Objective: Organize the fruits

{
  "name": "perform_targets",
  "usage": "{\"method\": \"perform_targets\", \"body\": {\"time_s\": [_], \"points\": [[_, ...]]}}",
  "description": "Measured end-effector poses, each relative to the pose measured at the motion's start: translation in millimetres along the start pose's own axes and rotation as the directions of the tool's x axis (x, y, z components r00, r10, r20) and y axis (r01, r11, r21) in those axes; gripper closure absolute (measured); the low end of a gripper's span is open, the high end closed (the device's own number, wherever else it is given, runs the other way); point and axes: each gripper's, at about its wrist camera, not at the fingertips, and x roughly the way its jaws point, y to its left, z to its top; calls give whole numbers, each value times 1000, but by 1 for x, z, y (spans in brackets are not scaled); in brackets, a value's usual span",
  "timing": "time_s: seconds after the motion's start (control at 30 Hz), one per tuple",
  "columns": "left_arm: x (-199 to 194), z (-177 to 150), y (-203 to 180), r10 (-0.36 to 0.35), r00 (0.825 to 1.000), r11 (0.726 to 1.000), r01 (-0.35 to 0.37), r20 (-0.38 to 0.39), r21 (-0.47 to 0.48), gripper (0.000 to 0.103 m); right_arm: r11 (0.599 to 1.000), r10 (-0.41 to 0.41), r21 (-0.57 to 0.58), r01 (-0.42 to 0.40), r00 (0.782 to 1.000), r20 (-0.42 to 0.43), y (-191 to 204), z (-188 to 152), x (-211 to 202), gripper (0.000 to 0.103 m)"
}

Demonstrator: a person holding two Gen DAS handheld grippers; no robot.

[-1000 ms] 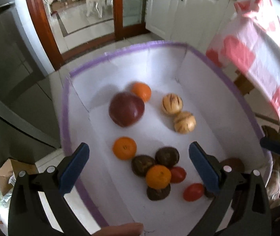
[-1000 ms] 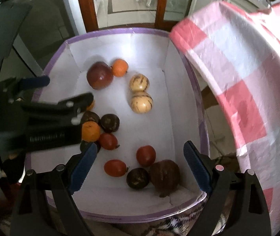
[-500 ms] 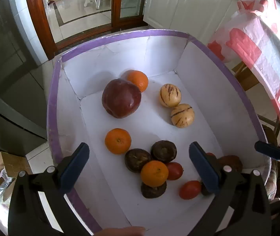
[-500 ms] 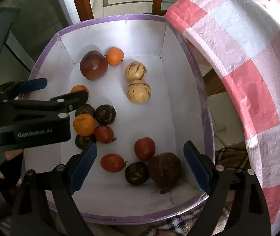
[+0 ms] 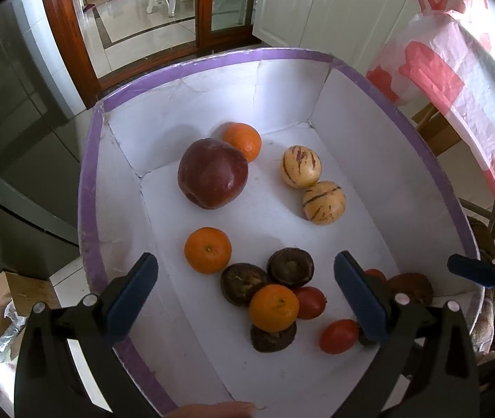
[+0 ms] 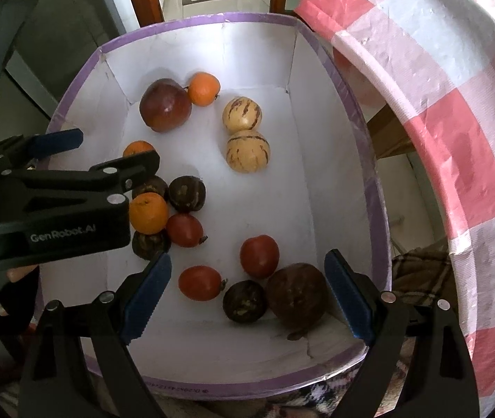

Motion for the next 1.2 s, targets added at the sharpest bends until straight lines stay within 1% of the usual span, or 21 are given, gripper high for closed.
{"method": "perform_targets", "body": {"time_s": [0.27,0.57,1.2], "points": [[-2,0,3,-3,1000,1000,3,6,-4,2,1000,-8,9,8,1000,-30,-1,-1,7,16],[-3,-1,2,-14,1000,1000,14,10,-8,2,1000,-14,13,14,999,-37,-3,-2,11,16],[-4,0,1,-3,1000,1000,2,16,8,2,1000,-6,27,7,999,-47,-6,-3,14,16]]}}
